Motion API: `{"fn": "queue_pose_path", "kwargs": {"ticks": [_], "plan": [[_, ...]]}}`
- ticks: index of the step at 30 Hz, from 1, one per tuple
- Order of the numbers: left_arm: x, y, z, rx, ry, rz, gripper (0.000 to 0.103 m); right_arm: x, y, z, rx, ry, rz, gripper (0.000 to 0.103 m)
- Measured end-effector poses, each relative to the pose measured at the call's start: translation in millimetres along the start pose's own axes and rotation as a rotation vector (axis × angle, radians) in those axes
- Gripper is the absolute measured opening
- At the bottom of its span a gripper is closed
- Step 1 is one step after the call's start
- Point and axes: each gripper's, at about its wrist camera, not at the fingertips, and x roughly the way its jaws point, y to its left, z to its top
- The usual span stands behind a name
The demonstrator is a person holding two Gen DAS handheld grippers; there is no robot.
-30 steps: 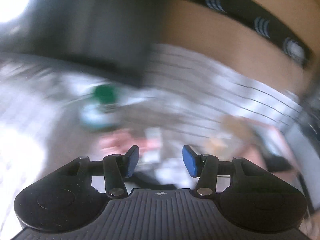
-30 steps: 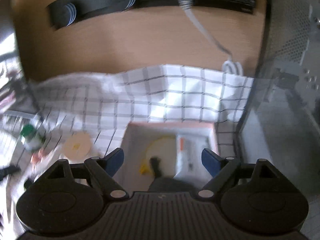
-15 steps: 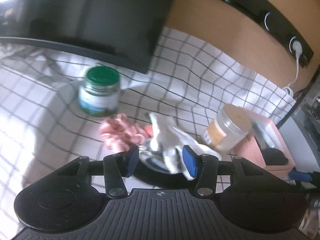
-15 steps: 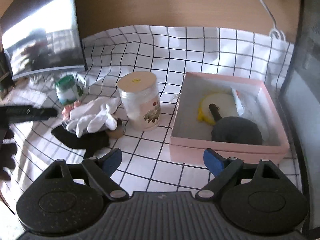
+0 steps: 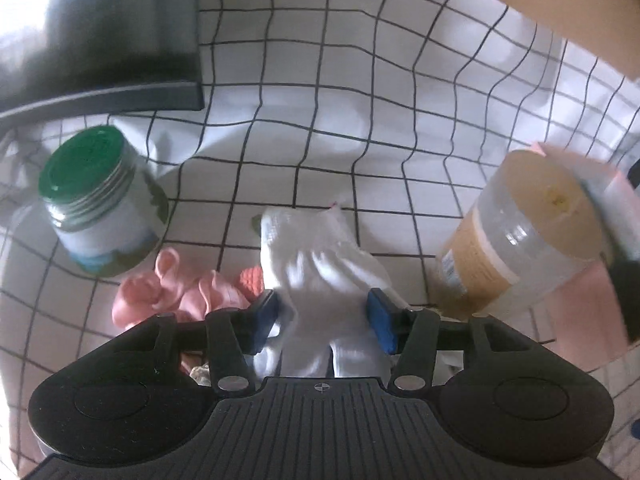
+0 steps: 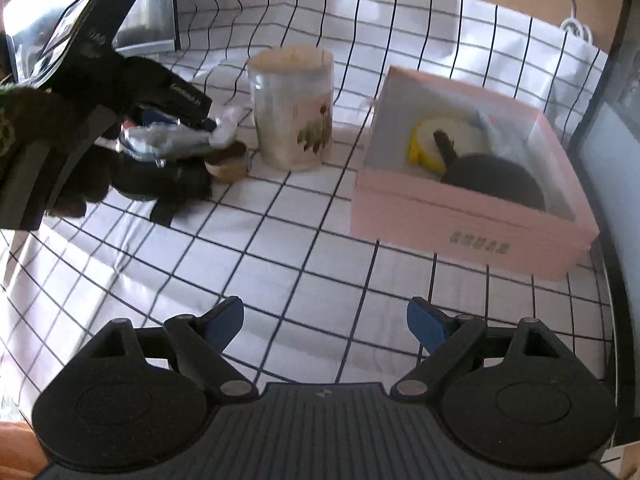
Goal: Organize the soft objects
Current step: 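Grasp the white glove with the left tool, then lift the glove toward the right tool while the right tool closes on it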
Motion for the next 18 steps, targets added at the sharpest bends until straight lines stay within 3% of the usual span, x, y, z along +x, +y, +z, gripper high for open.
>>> {"fn": "queue_pose_path", "kwargs": {"ticks": [3,7,9,11,12,18], "plan": [[5,-1,-2,0.026,0.019,0.009,0.06,4,-3,0,0.004,-0.003,-0.004,0.089],[7,6,-1,-0.02,0.031,-0.018,0.061,11,-3,5,-0.003,-0.003,-0.006,0.089],[5,5,-5,-0.007,0.014,-0.026,0.056,13,-1,7,-0.015,-0.005,-0.001,0.089],[-1,6,-10,-0.011,-0.026,-0.046,0.034,14,1,9,-0.025,-0.006,0.005,0.089],[-4,8,-13,-0.017,-0.045,-0.056,0.031,14,2,10,-0.028,-0.007,0.006,0.089],[-27,18,-32,-0.053,-0.141,-0.097,0.024,17,4,14,-0.045,-0.014,0.001,0.089]]}}
